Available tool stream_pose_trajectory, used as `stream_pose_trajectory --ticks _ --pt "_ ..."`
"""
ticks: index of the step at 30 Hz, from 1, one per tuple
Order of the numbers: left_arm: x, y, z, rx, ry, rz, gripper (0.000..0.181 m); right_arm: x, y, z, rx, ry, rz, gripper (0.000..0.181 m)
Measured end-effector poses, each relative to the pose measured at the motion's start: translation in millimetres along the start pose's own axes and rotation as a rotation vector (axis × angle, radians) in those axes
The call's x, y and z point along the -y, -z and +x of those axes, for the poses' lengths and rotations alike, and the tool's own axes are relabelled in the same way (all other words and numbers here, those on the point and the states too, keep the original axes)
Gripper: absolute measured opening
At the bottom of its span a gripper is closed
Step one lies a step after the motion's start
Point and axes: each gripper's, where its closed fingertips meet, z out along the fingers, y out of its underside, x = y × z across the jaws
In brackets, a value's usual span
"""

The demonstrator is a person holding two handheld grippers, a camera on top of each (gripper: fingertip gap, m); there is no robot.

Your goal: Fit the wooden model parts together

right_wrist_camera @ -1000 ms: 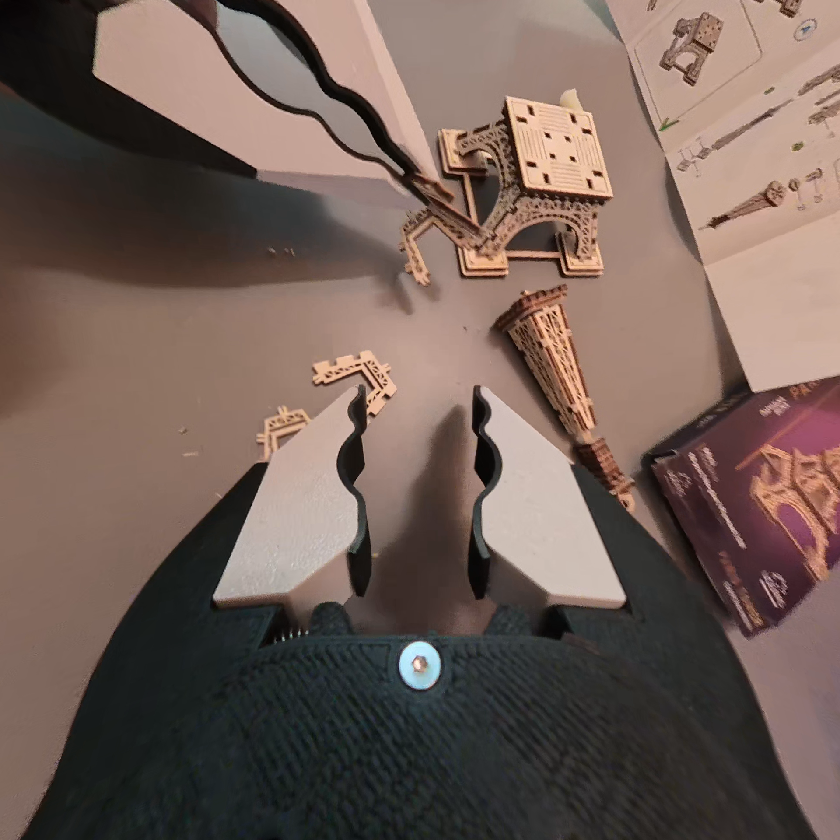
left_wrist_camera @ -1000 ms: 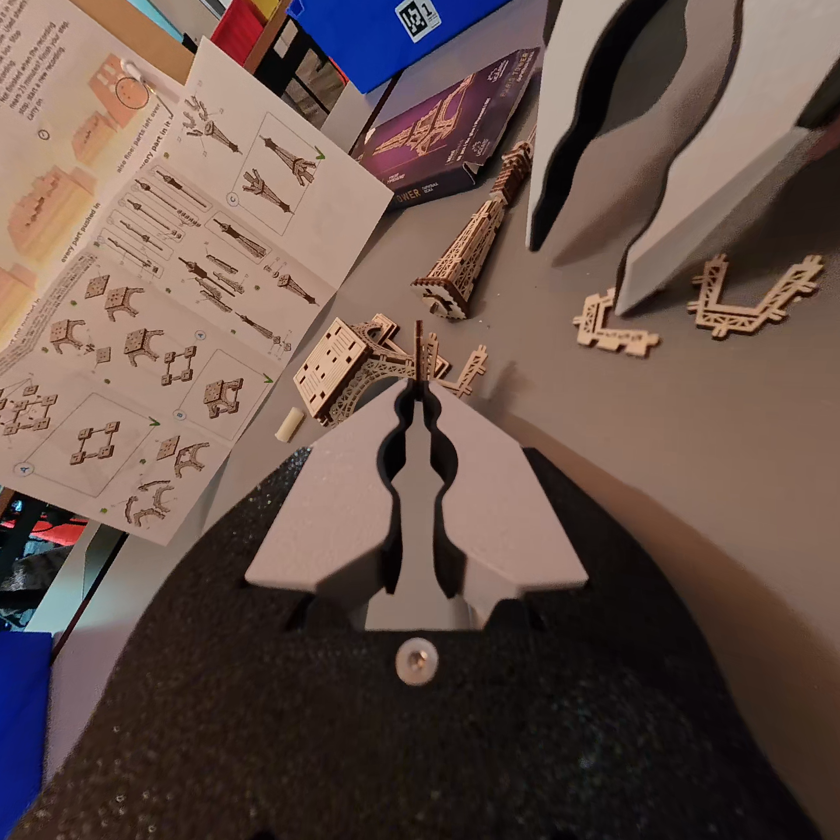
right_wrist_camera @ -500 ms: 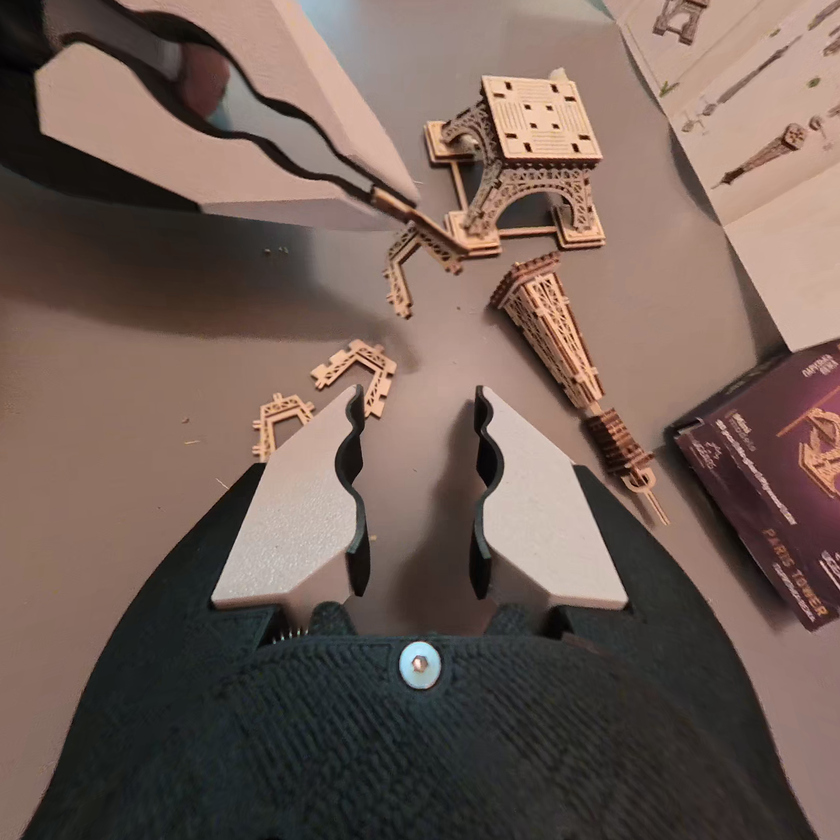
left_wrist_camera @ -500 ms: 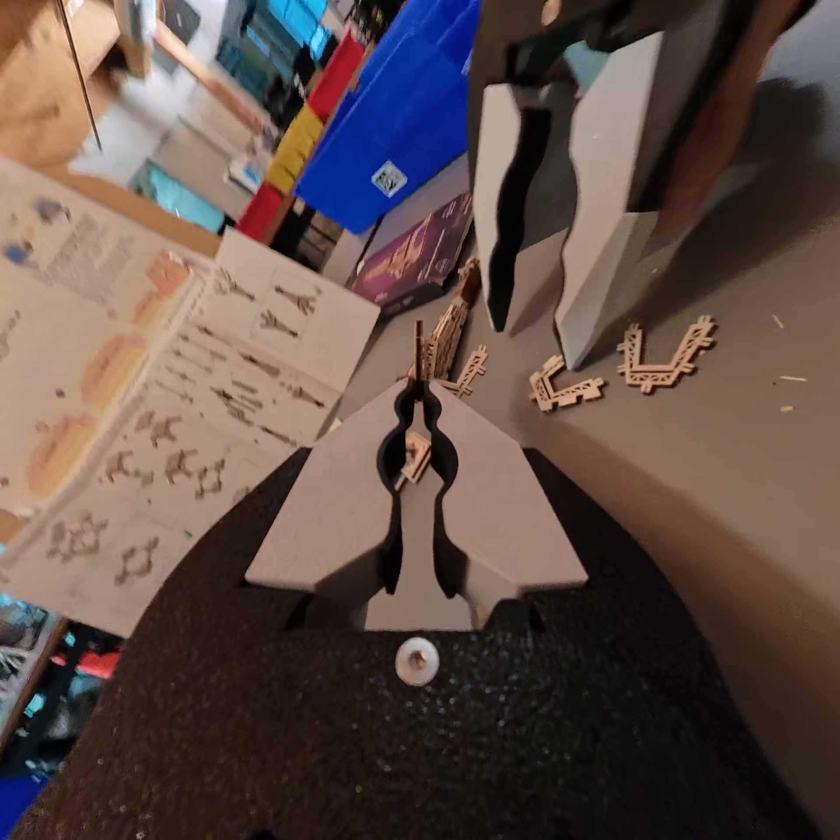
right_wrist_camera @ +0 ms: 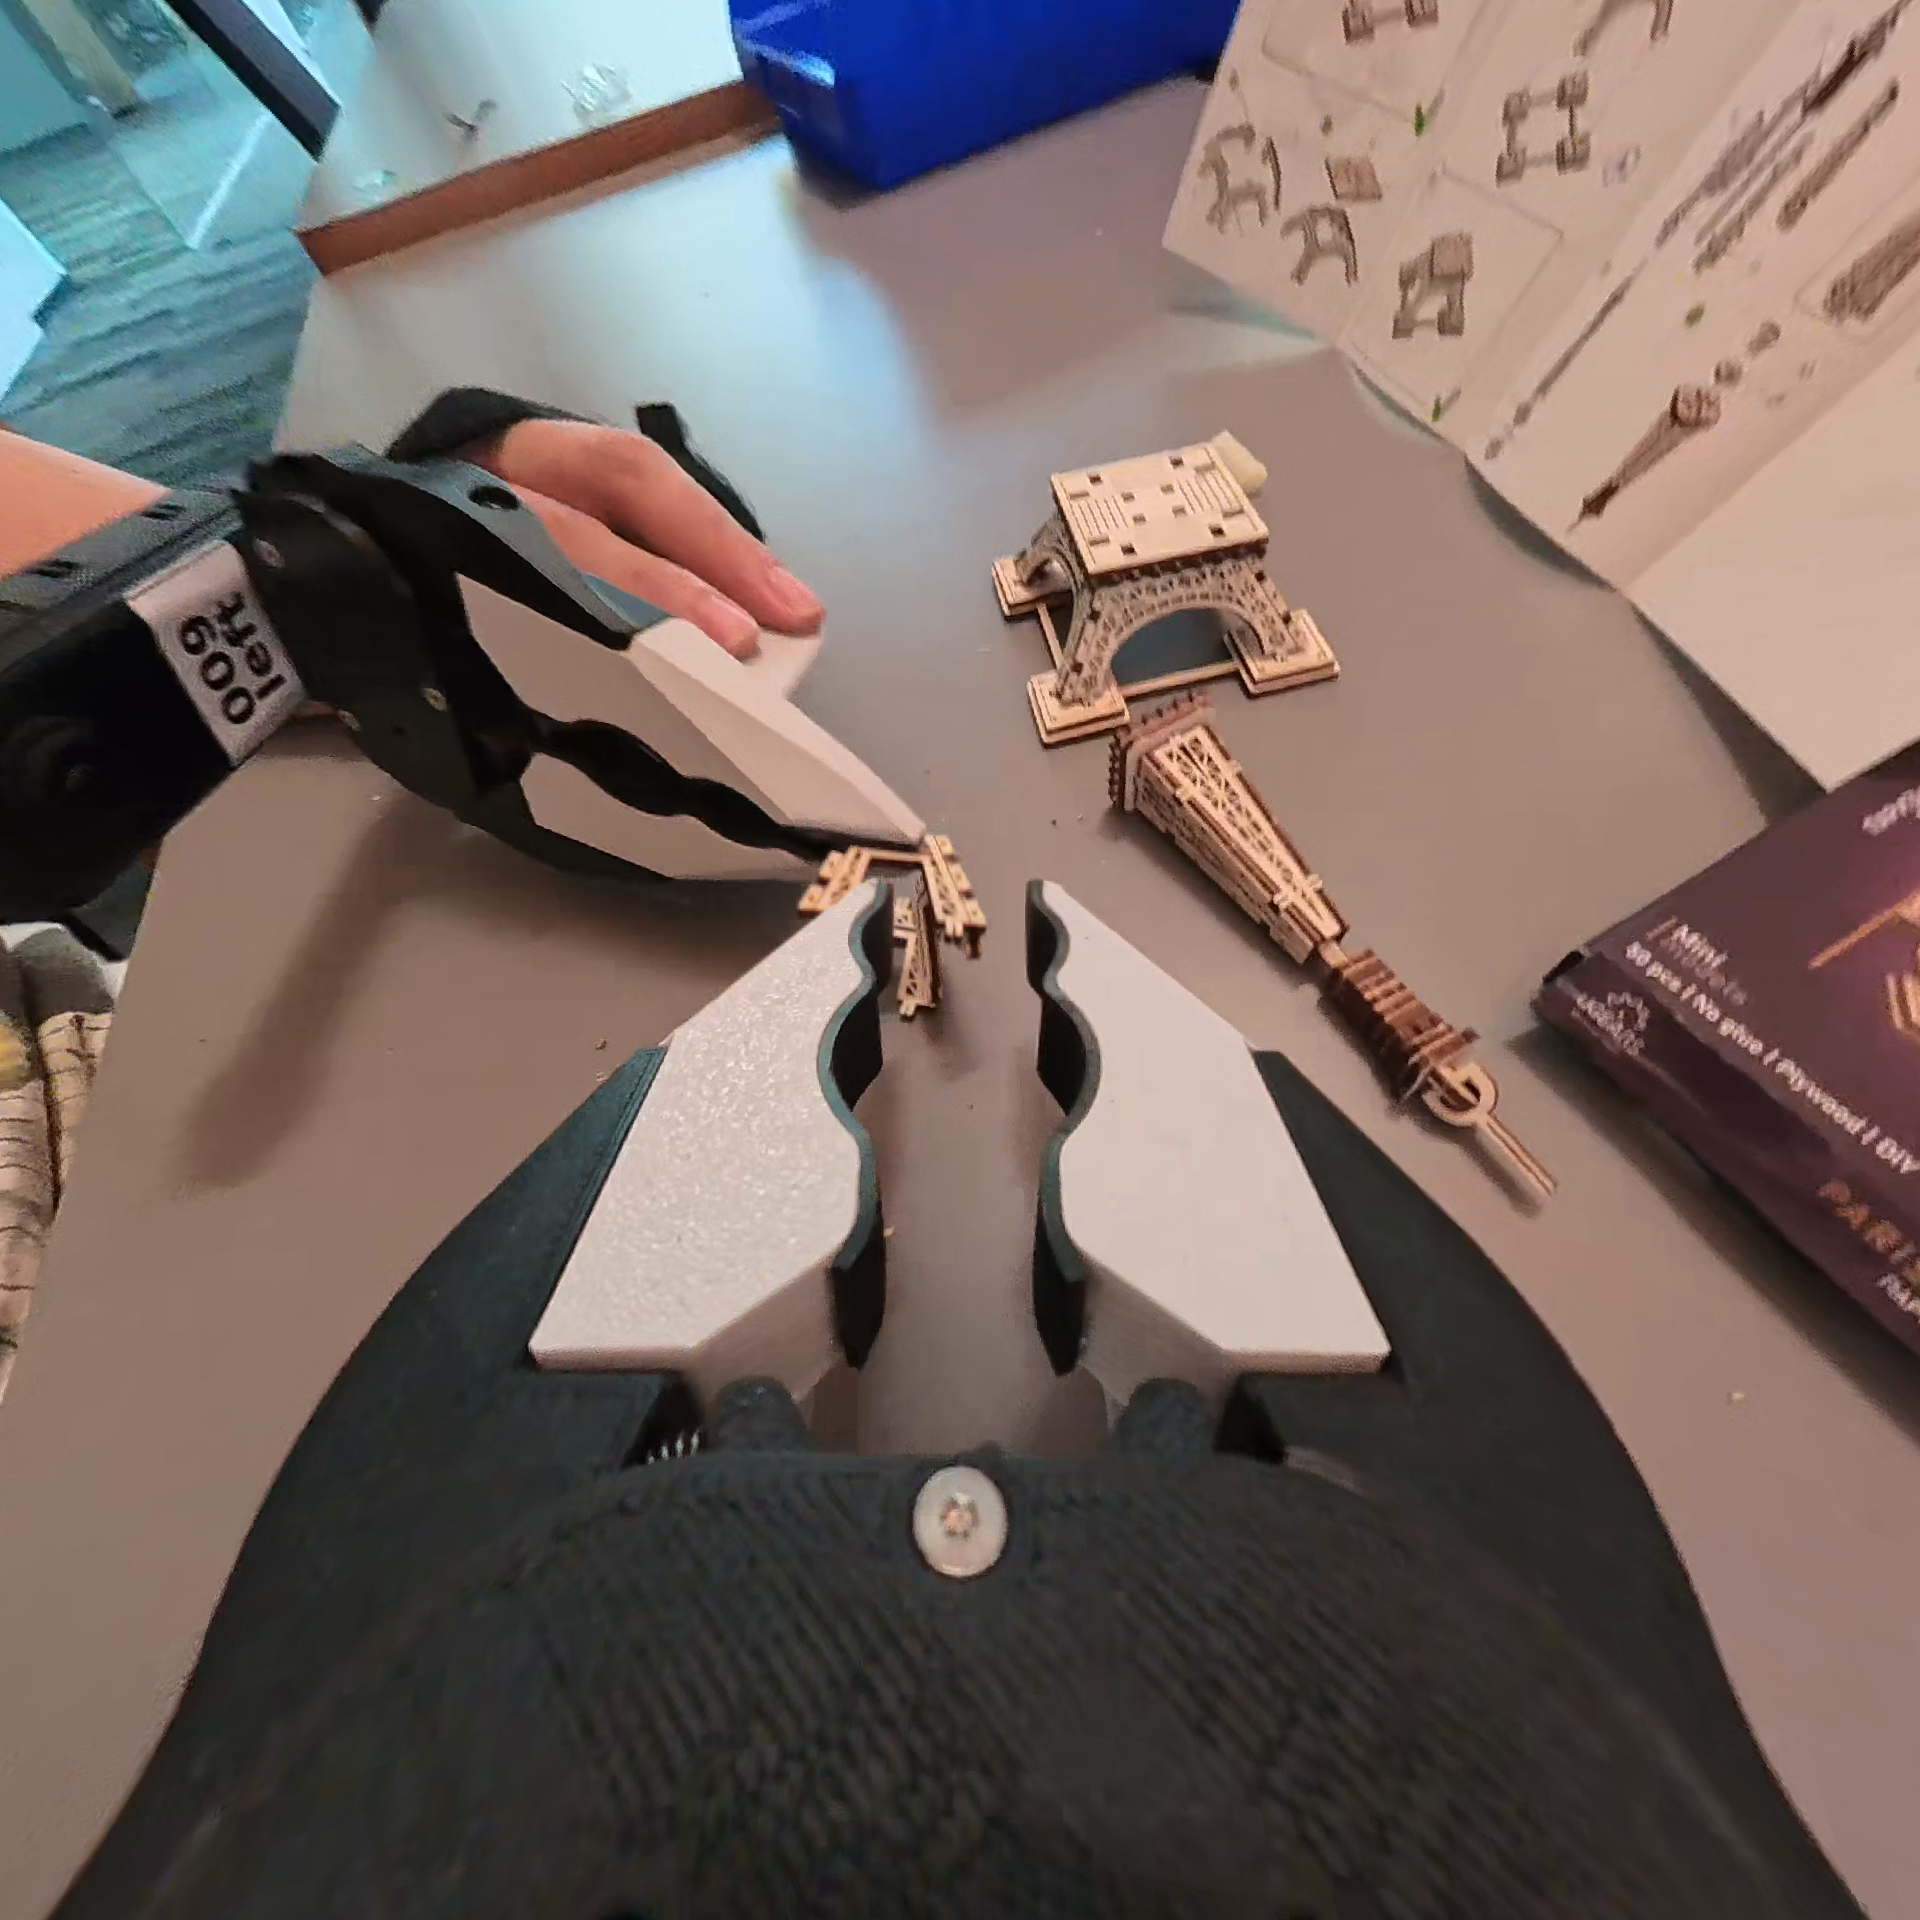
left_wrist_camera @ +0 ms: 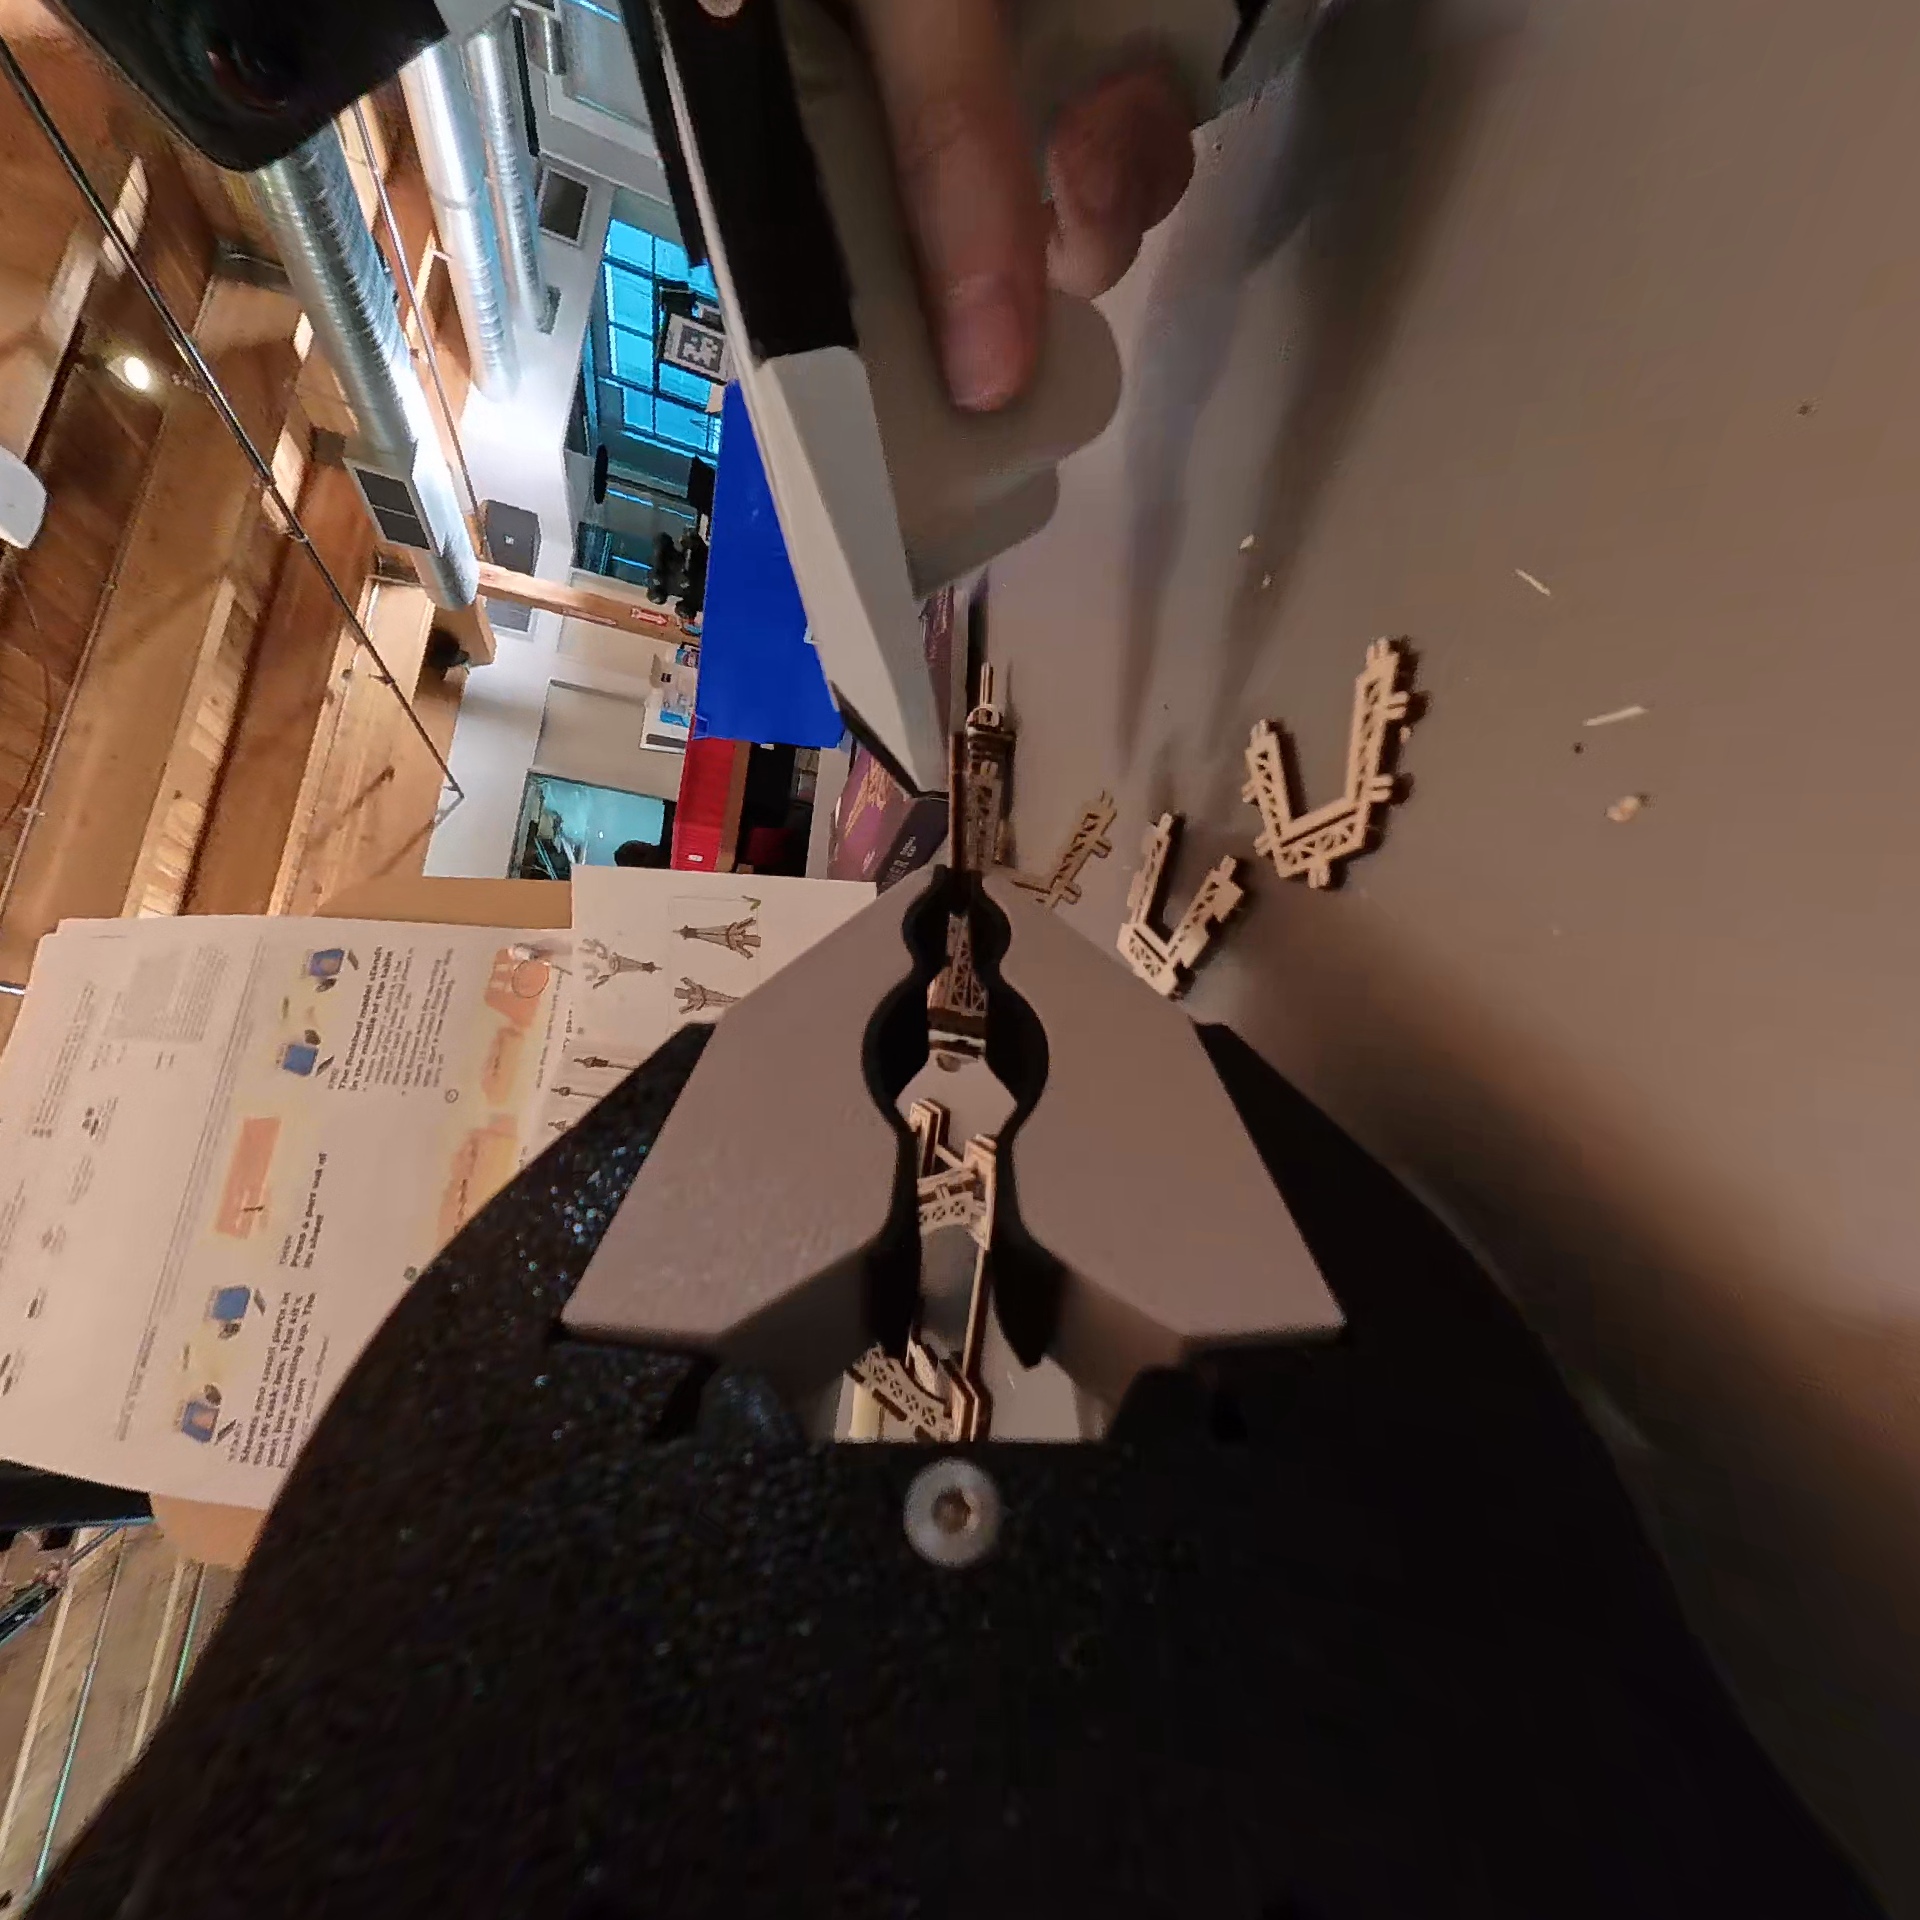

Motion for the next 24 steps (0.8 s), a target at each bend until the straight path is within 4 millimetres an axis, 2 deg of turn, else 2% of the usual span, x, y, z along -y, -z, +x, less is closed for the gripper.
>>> stream_pose_trajectory --ticks 2,5,9,15,19,24 --pt "-1 0 1 0.0 -0.003 0.0 0.001 1 -1 -2 0.003 0.051 0.007 0.02" --pt "-1 0 -1 0.01 0.006 0.001 0.0 -10 -5 1 -0.023 0.113 -0.067 0.023" --pt "-1 0 -2 0.012 0.013 0.003 0.001 -4 -5 4 -0.061 0.155 -0.036 0.015" --pt "-4 1 -2 -0.003 0.057 0.008 0.002 -8 -11 4 -0.078 0.211 -0.077 0.009" --pt "-10 6 13 -0.128 0.154 0.007 0.017 -12 -14 5 -0.108 0.241 -0.11 0.009" --pt "-15 16 20 -0.317 0.337 0.025 0.028 -12 -15 1 -0.085 0.243 -0.109 0.009"
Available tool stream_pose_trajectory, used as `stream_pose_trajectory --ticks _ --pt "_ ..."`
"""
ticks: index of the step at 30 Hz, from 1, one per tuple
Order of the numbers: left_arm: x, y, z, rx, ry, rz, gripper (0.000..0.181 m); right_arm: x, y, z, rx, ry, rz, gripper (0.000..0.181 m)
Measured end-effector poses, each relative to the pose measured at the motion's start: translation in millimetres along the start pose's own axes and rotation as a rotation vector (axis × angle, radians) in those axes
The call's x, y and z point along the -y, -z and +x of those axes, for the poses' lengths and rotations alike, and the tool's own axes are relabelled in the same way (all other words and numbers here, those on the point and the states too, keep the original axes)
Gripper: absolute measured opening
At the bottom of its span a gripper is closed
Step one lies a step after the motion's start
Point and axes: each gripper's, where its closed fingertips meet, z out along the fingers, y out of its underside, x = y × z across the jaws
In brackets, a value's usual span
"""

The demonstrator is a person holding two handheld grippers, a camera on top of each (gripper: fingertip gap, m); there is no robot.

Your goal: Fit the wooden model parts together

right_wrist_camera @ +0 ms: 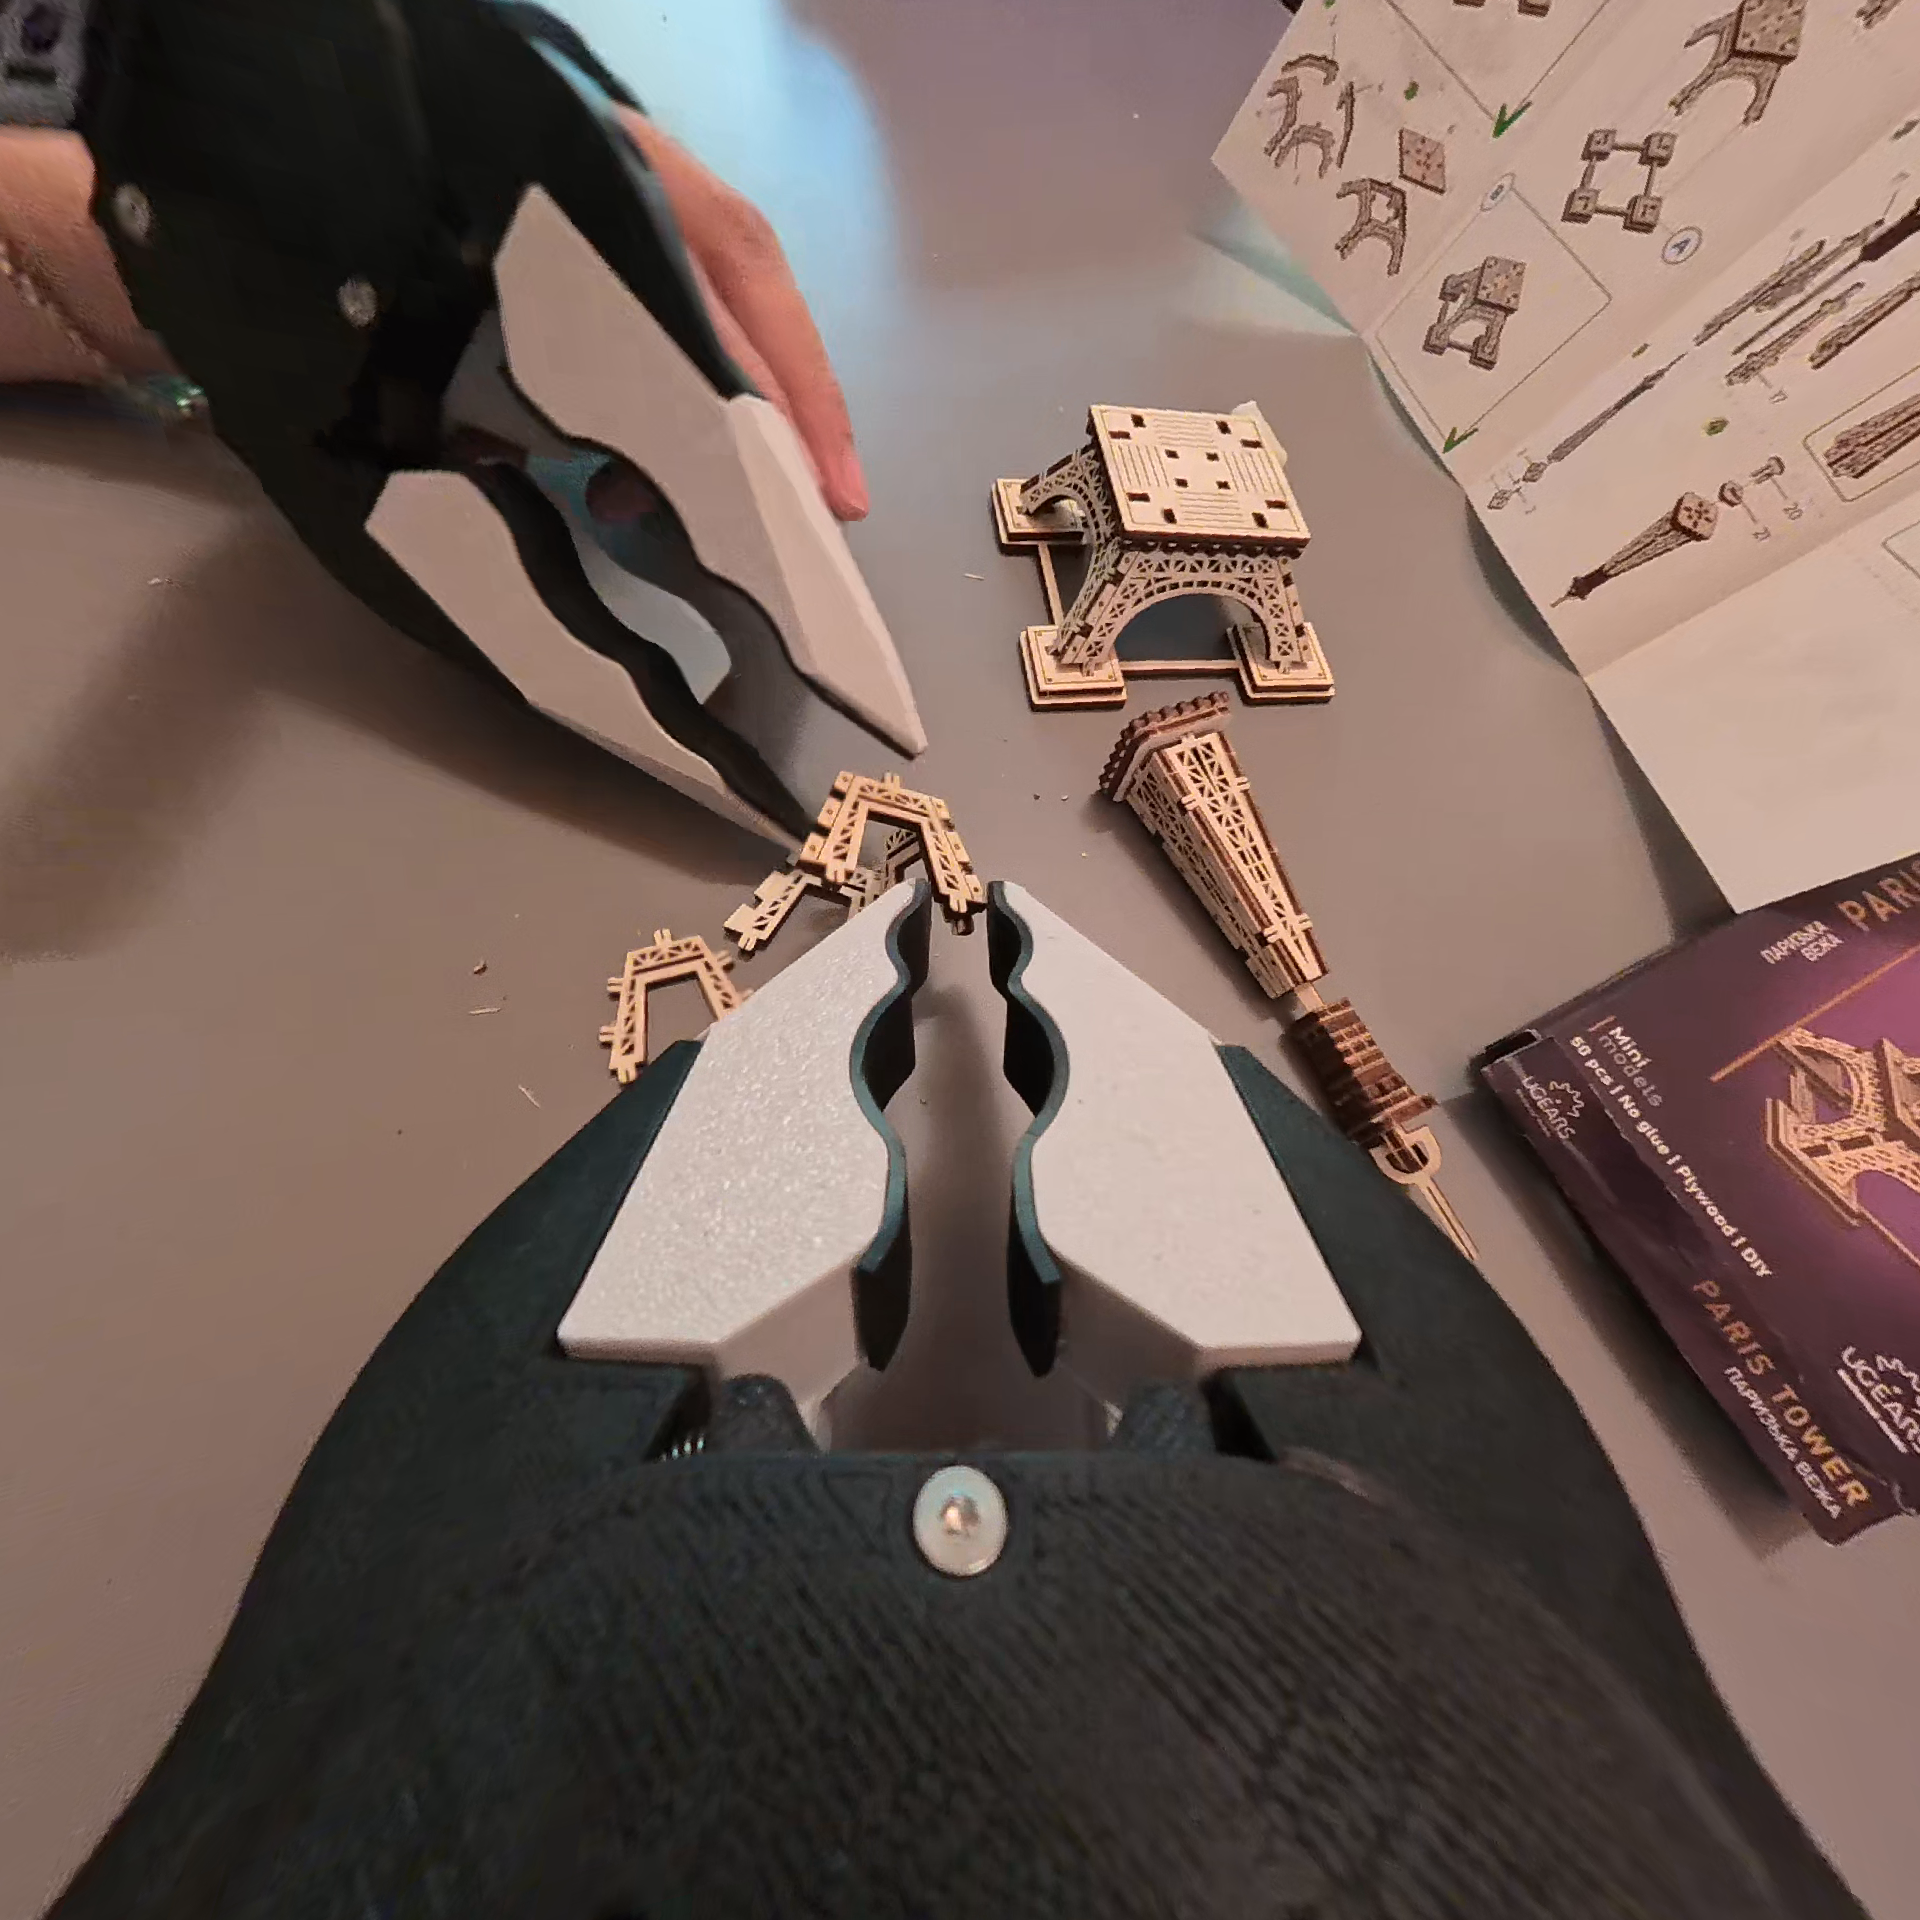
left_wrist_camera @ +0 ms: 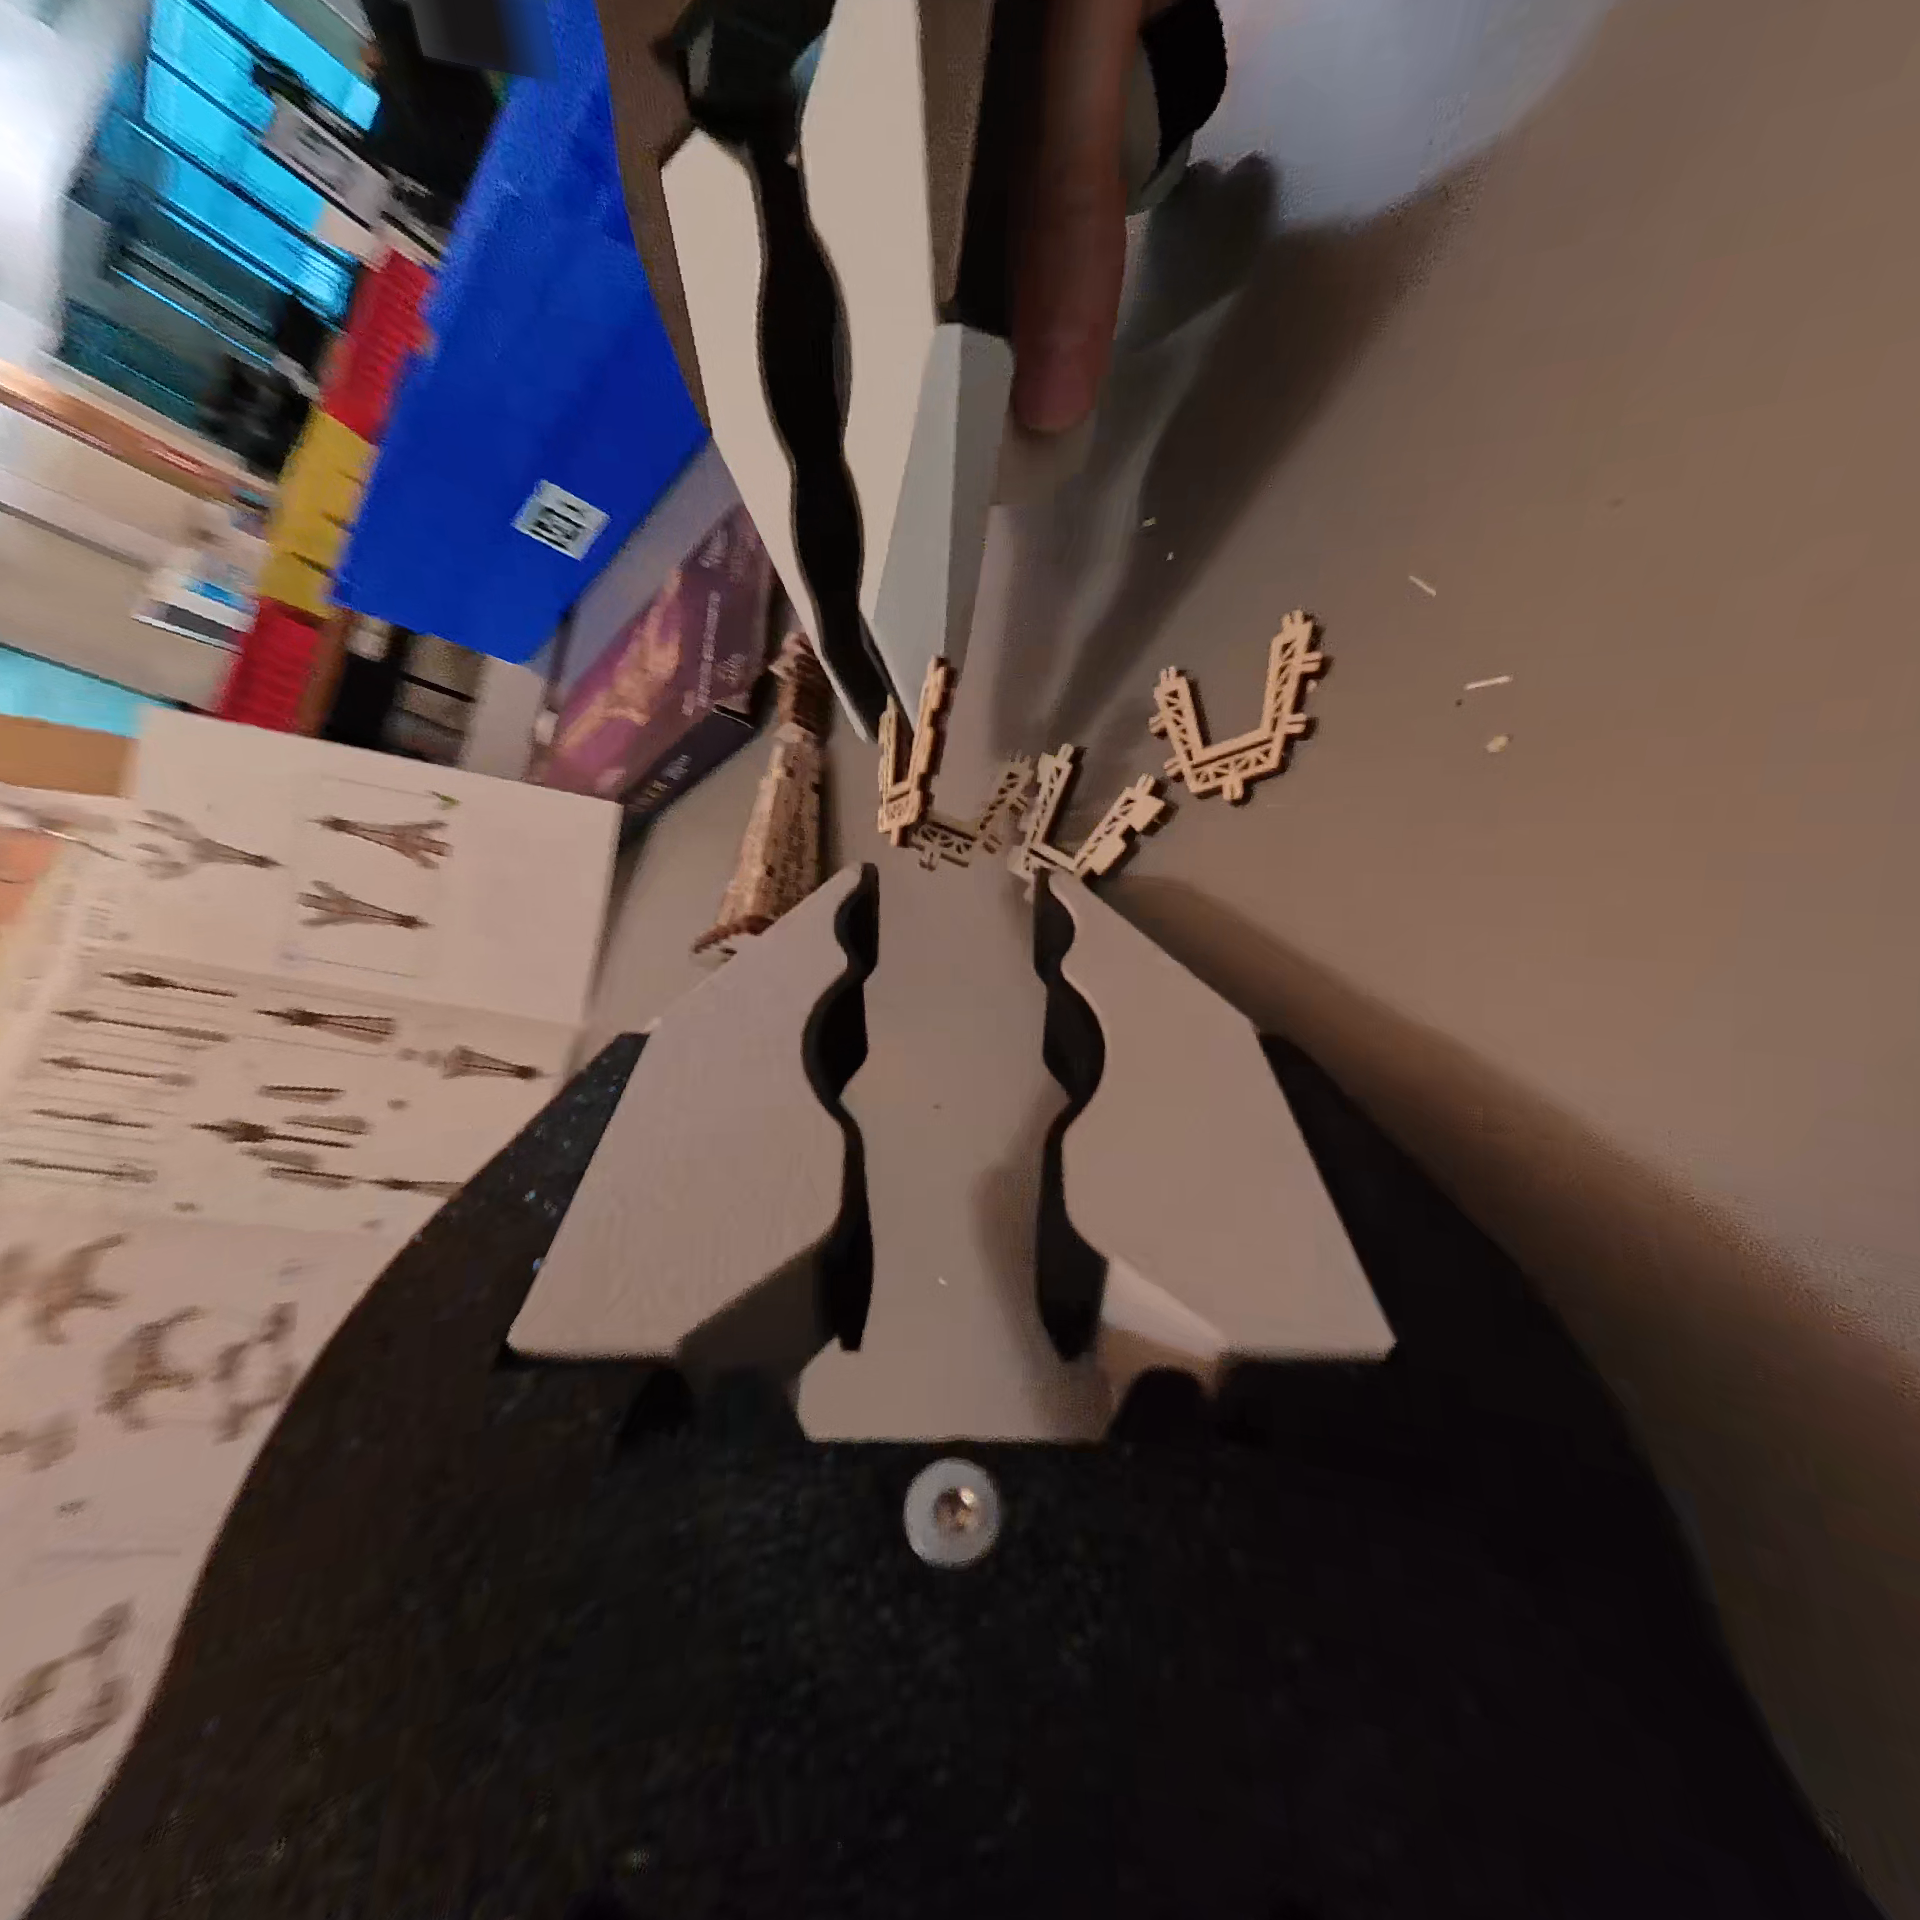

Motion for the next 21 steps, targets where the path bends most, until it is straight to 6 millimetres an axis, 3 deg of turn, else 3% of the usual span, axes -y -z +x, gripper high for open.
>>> stream_pose_trajectory --ticks 6,11,17,19,21 --pt "-7 -2 7 -0.306 0.305 -0.086 0.029 3 -1 -1 -0.053 0.144 -0.011 0.009" --pt "1 -5 -1 -0.415 0.504 -0.088 0.026 4 -2 -1 -0.083 0.204 -0.046 0.009" --pt "-20 7 1 -0.518 0.494 -0.132 0.015 6 -1 -6 -0.078 0.315 -0.034 0.008" --pt "-16 4 -9 -0.486 0.518 -0.061 0.01 6 -2 -5 -0.088 0.337 -0.04 0.008" --pt "-4 3 -8 -0.533 0.541 0.024 0.008 7 -3 -8 -0.076 0.348 -0.033 0.008"
